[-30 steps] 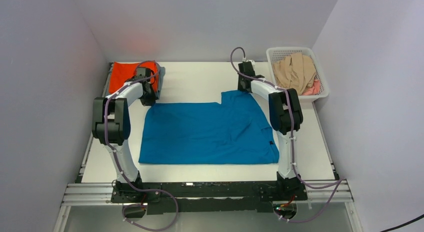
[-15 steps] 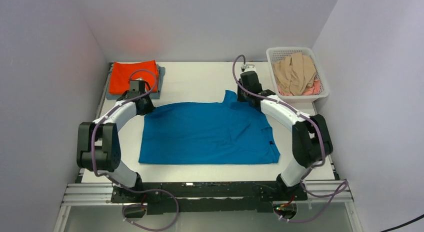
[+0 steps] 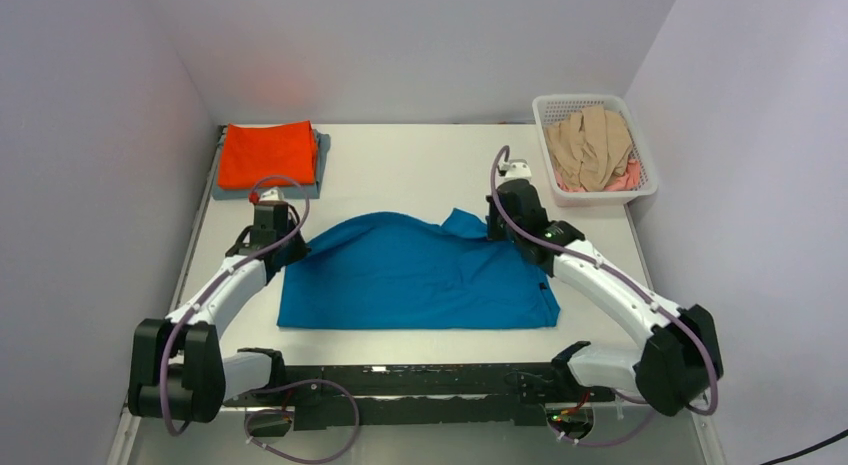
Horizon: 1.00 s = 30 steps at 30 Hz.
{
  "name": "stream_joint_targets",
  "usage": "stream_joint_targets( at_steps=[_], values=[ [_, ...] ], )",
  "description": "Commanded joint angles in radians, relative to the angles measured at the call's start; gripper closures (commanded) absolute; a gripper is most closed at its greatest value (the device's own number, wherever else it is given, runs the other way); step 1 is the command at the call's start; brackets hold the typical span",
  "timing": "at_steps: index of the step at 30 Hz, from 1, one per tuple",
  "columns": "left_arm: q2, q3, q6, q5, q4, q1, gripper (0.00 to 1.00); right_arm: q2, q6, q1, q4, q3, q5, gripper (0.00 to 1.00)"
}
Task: Fold and stack the t-shirts
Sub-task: Fold the other side of the tshirt into a rectangle
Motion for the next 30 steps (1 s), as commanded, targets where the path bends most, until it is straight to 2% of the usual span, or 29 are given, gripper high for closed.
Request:
stream_joint_targets(
  at_steps=[1,10,20,23,25,26,28,30],
  values=[
    [-0.095,-0.050,-0.047,-0.066,0.022,-0.009,1.00,-0.107,0.034,0.008,-0.069,-0.047,0.015,1.00],
    [-0.235,-0.126,-0.122,-0.235,-0.051,-0.006,1.00,-0.181,0.060,0.010,-0.132,-0.103,0.022,1.00],
    [-0.198,-0.119,-0.107,-0.157,0.005,-0.006,0.96,-0.198,0.077,0.010,-0.133,-0.141,0.053,1.00],
    [-0.174,-0.115,-0.133,-0.183,-0.017,-0.006,0.96,-0.190,0.086,0.010,-0.132,-0.148,0.048,1.00],
    [-0.179,-0.120,-0.137,-0.198,-0.032,-0.006,0.89,-0.189,0.099,0.011,-0.141,-0.161,0.038,0.99],
    [-0.185,-0.127,-0.146,-0.205,-0.044,-0.006,0.77,-0.190,0.111,0.010,-0.150,-0.169,0.031,0.97],
    [-0.202,-0.138,-0.161,-0.221,-0.074,-0.006,0.68,-0.196,0.154,0.010,-0.186,-0.193,0.009,0.86],
    [-0.227,-0.135,-0.195,-0.244,-0.137,-0.007,0.56,-0.212,0.213,0.012,-0.243,-0.217,-0.033,0.81]
  ],
)
